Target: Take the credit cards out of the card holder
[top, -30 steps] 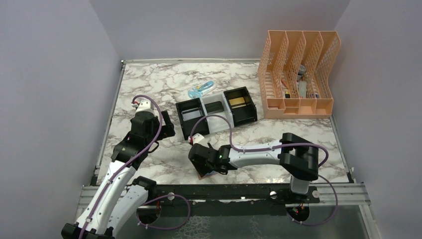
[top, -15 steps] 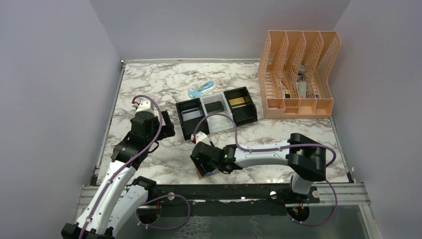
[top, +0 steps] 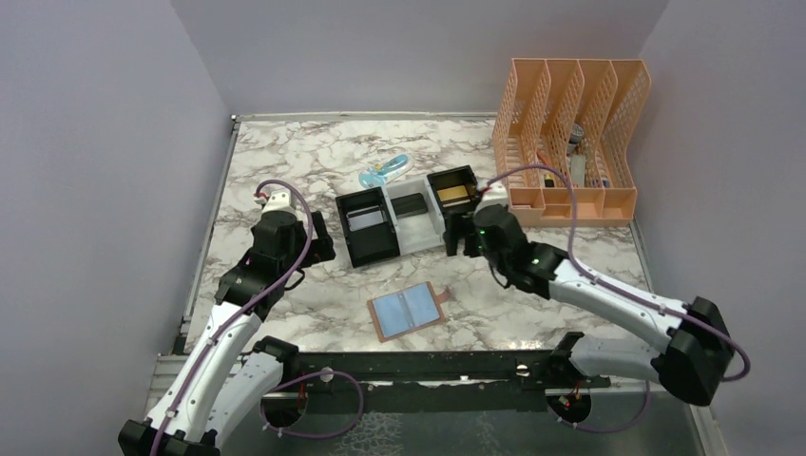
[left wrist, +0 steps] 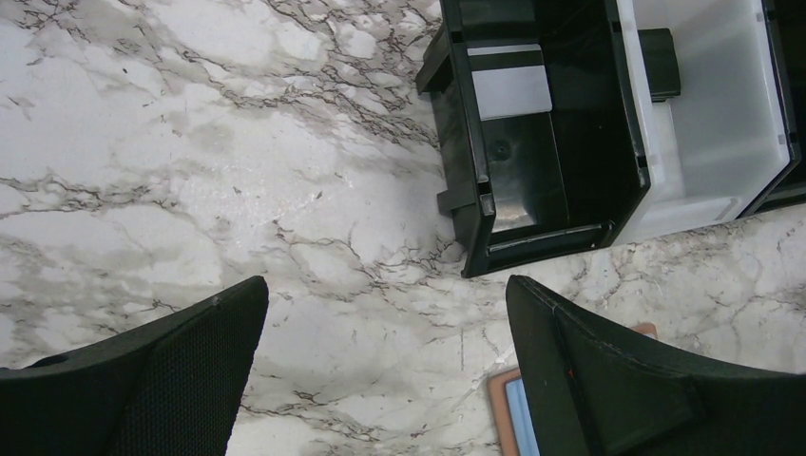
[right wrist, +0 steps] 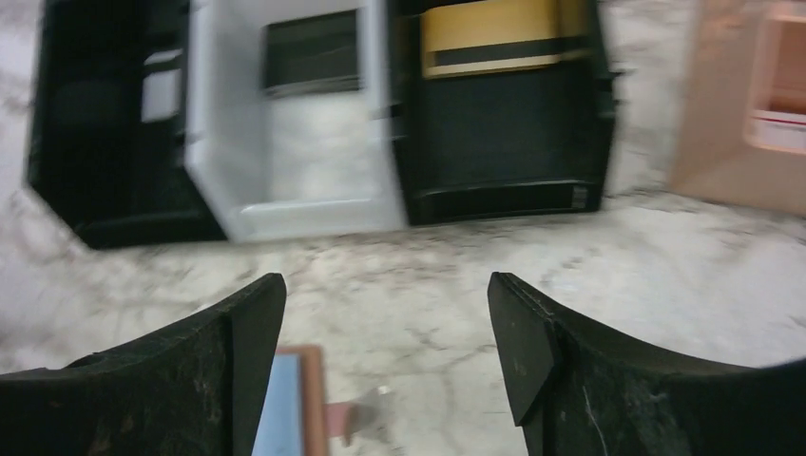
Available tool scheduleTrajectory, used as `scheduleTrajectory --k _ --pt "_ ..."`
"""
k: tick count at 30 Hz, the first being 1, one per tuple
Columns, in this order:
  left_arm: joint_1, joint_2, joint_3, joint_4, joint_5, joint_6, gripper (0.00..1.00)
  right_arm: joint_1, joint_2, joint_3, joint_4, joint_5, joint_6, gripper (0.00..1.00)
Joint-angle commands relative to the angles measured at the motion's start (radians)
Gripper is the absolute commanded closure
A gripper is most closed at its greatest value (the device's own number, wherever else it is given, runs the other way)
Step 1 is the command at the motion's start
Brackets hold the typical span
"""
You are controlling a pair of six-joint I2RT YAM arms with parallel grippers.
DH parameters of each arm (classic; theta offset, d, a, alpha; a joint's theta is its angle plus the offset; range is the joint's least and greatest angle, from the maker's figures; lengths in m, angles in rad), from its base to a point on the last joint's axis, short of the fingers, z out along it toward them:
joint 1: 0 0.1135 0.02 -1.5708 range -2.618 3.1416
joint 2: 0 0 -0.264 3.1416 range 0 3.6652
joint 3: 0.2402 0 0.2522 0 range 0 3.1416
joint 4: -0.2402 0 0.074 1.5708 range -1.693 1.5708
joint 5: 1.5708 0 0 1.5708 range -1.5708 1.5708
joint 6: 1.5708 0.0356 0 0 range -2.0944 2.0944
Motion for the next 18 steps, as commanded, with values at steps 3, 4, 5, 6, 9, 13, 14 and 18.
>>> scheduleTrajectory --k 3,4,5,6,9,13,14,18 --pt "0.003 0.014 0.009 0.031 -0.051 -0.001 0.01 -0.282 -0.231 -0.165 0.141 -0.089 -0.067 0.16" --pt "0.003 0.016 0.015 0.037 -0.069 -0.001 0.01 -0.312 -0.243 -0.168 0.143 -0.091 -0.077 0.15" --pt "0.003 0.019 0.021 0.043 -0.085 -0.003 0.01 -0.333 -0.25 -0.164 0.144 -0.087 -0.092 0.14" --pt "0.003 0.022 0.029 0.05 -0.1 -0.003 0.01 -0.347 -0.254 -0.156 0.143 -0.081 -0.109 0.12" --pt "0.003 0.053 0.088 0.057 -0.147 0.003 0.01 -0.352 -0.254 -0.088 0.088 -0.047 -0.147 0.11" --pt "0.003 0.114 0.232 0.055 -0.211 0.046 0.01 -0.352 -0.275 0.001 0.068 -0.112 -0.182 0.1" --pt "0.003 0.128 0.268 0.055 -0.231 0.057 0.01 -0.352 -0.276 0.021 0.076 -0.136 -0.19 0.07" --pt "0.003 0.157 0.391 0.056 -0.294 0.1 0.01 -0.352 -0.239 0.16 -0.005 -0.167 -0.228 0.04"
